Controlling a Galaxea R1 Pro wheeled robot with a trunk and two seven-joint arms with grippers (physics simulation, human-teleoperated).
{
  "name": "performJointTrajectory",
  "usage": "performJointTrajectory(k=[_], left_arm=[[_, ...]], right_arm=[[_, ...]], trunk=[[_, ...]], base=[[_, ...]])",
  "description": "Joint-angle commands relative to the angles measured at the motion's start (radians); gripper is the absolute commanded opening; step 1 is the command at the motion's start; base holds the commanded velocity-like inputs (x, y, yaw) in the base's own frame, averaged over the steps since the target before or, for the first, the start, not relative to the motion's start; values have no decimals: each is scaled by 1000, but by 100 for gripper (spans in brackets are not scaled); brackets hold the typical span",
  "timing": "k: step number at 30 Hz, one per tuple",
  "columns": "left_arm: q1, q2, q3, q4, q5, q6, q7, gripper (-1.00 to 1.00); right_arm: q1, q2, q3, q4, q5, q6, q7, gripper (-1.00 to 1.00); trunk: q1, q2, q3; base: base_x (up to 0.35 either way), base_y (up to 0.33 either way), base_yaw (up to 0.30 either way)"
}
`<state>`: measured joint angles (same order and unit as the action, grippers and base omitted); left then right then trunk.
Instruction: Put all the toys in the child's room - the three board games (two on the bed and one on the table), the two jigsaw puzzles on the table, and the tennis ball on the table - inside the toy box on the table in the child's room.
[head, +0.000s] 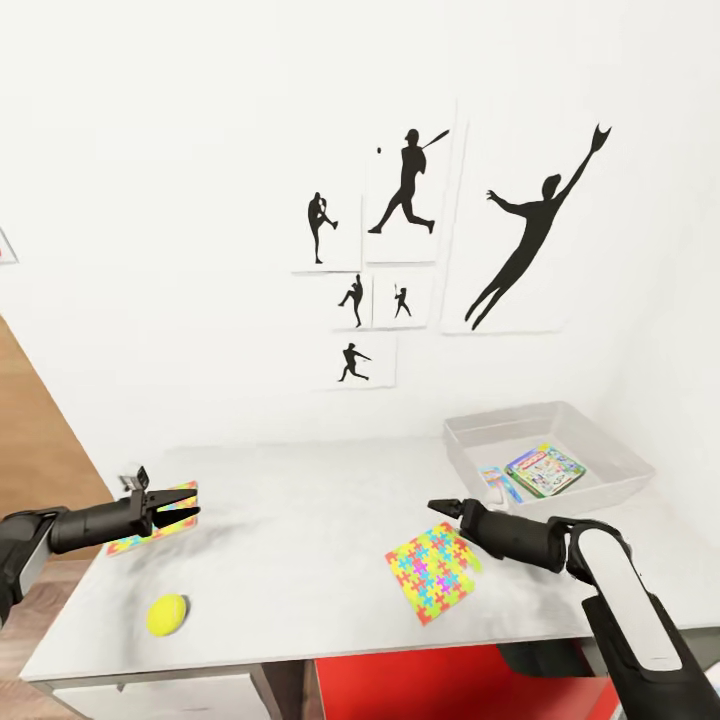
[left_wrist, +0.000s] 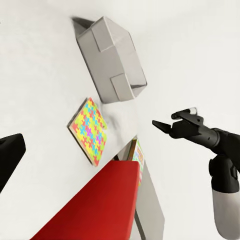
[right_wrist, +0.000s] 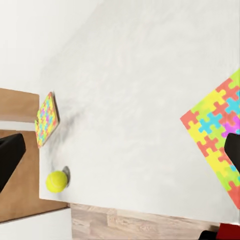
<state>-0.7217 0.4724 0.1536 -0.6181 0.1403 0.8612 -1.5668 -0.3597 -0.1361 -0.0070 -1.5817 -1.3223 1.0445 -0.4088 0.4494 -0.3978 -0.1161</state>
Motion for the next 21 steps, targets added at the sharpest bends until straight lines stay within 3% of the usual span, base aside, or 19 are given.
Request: performJointTrajectory(k=[1, 5, 6, 9, 12, 17, 21], left_arm=[[-1, 2, 0, 0, 0, 11, -4, 100], [-1, 8, -1, 0, -1, 11, -4, 100], [-1, 9, -1, 0, 0, 10, -4, 100], [-1, 10, -2, 0, 1, 10, -4, 100], [-1, 8, -2, 0, 1, 10, -4, 100], [-1, 10, -2, 0, 0, 10, -4, 100], [0, 11, -2, 0, 0, 10, -4, 100]], right_arm=[[-1, 4, 3, -1, 32, 3, -13, 100], [-6, 40, 26, 2, 162, 3, -25, 100], [-15, 60, 32, 5, 204, 3, -38, 100], [-76, 110, 44, 26, 277, 3, -100, 100], [-131, 142, 65, 89, 300, 3, -167, 100], [-256, 200, 102, 283, 318, 3, -316, 100], [-320, 217, 109, 405, 321, 3, -433, 100]], trunk=[[1, -2, -2], [1, -2, -2], [1, -2, -2], [1, -2, -2], [1, -2, -2], [1, -2, -2], [1, -2, -2]], base=[[0, -6, 1], [0, -3, 1], [0, -1, 0], [0, 0, 0], [0, 0, 0], [0, 0, 0], [0, 0, 0]])
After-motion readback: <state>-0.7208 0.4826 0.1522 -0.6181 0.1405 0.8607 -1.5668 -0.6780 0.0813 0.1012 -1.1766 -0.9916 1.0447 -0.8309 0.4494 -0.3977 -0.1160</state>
